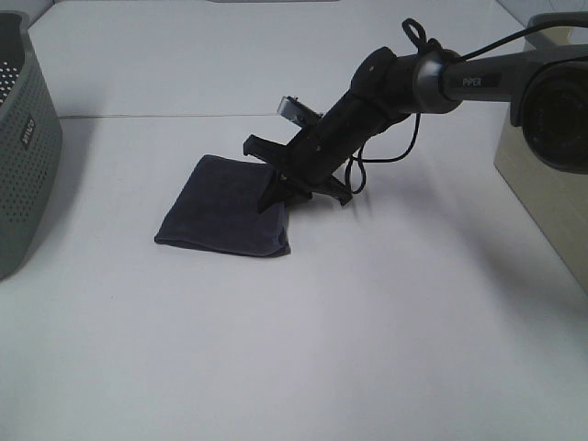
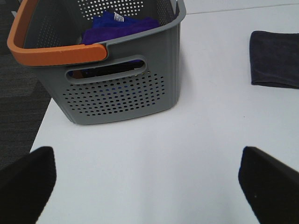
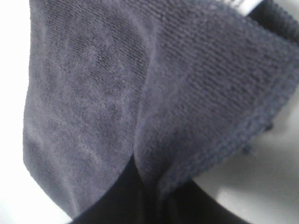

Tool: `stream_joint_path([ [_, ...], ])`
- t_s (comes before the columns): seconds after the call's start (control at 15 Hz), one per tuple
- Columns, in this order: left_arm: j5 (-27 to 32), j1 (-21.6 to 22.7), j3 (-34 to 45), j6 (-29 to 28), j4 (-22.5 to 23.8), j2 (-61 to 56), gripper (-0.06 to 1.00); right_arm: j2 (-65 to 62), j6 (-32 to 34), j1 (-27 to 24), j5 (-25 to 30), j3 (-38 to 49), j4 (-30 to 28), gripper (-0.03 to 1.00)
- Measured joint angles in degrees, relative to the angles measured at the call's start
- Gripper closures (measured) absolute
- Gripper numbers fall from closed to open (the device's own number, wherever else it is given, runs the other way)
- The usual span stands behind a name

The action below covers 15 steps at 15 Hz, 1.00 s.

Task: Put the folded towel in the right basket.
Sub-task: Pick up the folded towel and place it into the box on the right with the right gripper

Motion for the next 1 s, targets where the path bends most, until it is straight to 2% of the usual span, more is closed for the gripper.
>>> stream_joint_path([
  [0.13,0.0,0.0,0.0,0.0,0.0,0.0,-0.04,-1.0,0.0,0.1,3.0,-1.7,-3.1,0.92],
  [0.2,0.0,0.0,0.0,0.0,0.0,0.0,-0.04,-1.8,-0.1,0.1,7.2,-3.8,-7.8,0.92],
  [0.33,0.0,0.0,0.0,0.0,0.0,0.0,-0.04,-5.2,-0.5,-0.7,15.5,-10.7,-12.9,0.92],
  [0.4,0.0,0.0,0.0,0.0,0.0,0.0,-0.04,-9.0,-0.7,-1.8,18.0,-15.7,-13.8,0.92],
  [0.47,0.0,0.0,0.0,0.0,0.0,0.0,-0.04,-13.0,-1.8,-3.4,18.3,-20.1,-14.2,0.92],
  [0.67,0.0,0.0,0.0,0.0,0.0,0.0,-0.04,-27.1,-3.6,-11.2,19.2,-23.8,-17.5,0.92],
  [1.0,0.0,0.0,0.0,0.0,0.1,0.0,-0.04,-37.4,-4.1,-28.0,19.6,-19.3,-33.9,0.92],
])
